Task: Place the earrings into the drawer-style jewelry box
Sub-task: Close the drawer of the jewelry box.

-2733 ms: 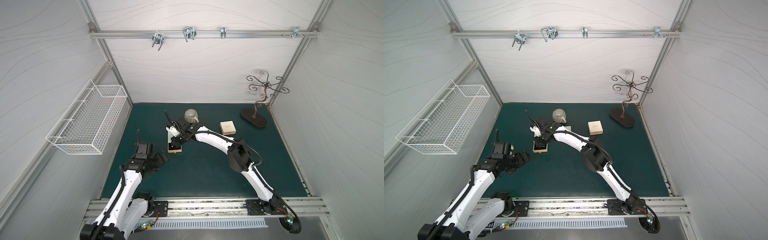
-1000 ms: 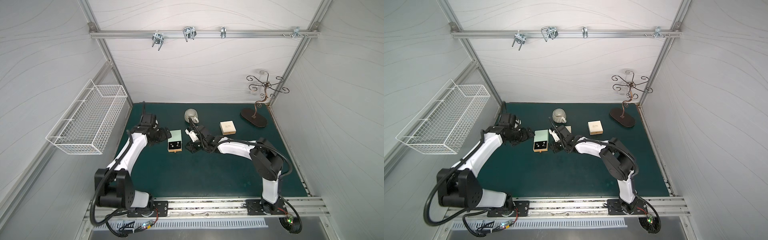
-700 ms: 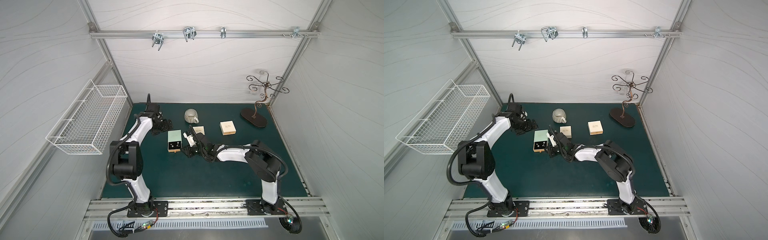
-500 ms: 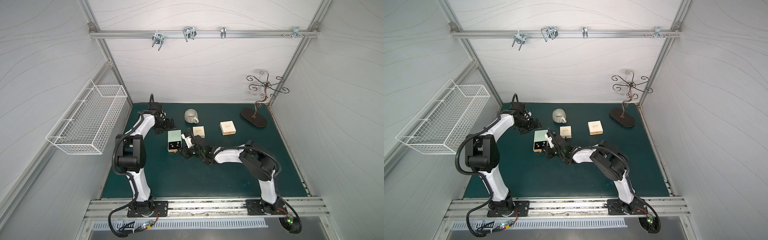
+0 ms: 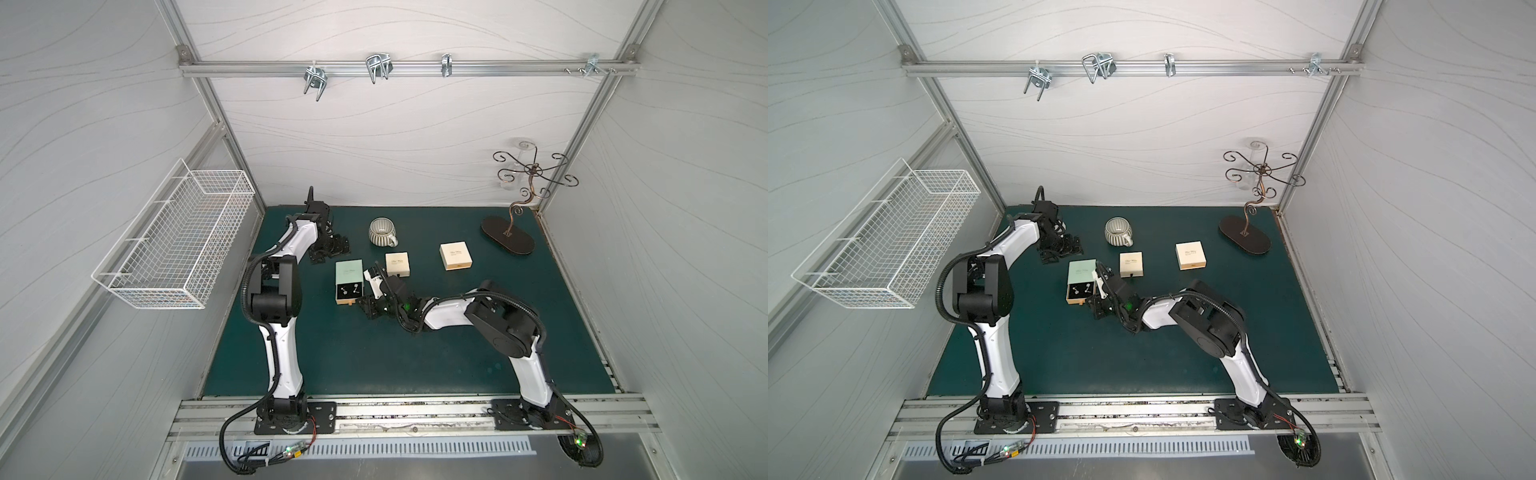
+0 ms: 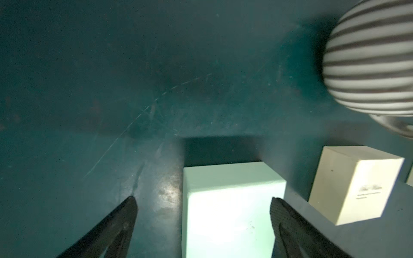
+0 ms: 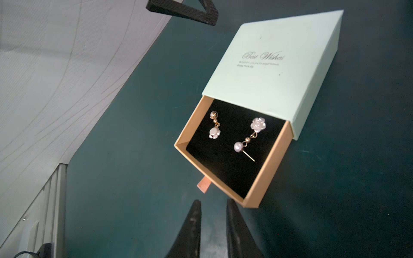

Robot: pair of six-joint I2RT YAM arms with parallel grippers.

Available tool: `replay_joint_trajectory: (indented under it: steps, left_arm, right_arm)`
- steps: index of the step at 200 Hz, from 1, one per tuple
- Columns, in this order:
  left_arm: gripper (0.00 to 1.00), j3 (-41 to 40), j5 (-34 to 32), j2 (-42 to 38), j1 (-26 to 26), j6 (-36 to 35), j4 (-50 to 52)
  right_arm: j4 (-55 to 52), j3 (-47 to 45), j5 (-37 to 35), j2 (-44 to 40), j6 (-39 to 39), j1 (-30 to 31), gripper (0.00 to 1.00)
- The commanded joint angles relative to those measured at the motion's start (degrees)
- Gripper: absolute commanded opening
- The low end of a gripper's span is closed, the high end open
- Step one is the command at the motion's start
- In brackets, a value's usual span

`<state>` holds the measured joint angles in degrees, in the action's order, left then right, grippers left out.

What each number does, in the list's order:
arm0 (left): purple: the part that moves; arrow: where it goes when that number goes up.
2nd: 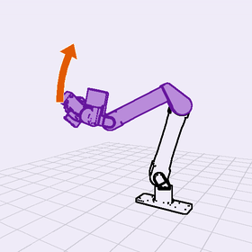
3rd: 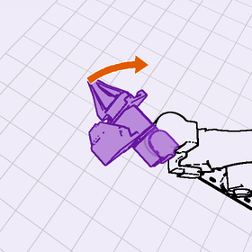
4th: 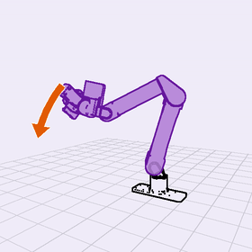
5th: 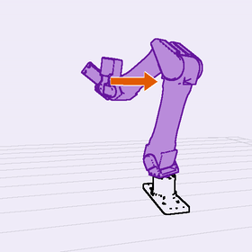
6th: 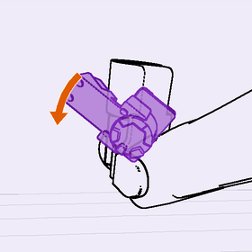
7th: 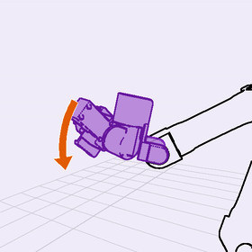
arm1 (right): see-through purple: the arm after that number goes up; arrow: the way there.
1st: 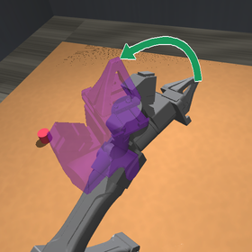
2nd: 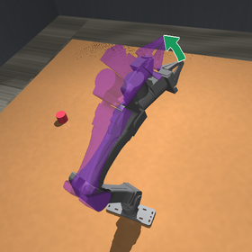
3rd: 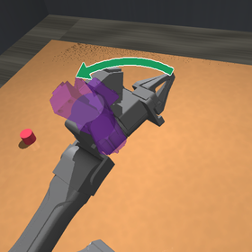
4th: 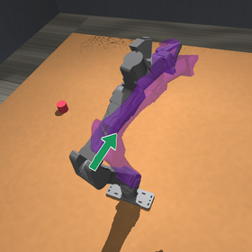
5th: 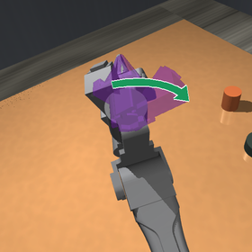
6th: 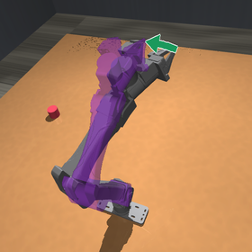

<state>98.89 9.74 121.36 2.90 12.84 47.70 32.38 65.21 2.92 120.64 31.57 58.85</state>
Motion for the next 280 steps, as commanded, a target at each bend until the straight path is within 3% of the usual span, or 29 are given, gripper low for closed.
replay_joint_trajectory:
  steps: [1, 75, 280]
  left_arm:
    - [0.95, 3.30, -3.12, 2.17, 0.57, -0.98, 1.94]
    - [0.95, 8.32, -7.07, 6.06, 2.77, -2.86, 4.37]
    - [0.93, 7.10, -10.00, 6.52, 4.26, -4.61, 5.38]
  right_arm:
    - [1.55, 0.91, -0.95, 1.44, 0.40, 0.88, 0.22]
    - [0.89, 2.59, -0.51, 3.48, 0.23, 1.36, 0.22]
    - [-1.44, 7.63, -2.31, 7.06, -0.63, 0.56, 0.21]
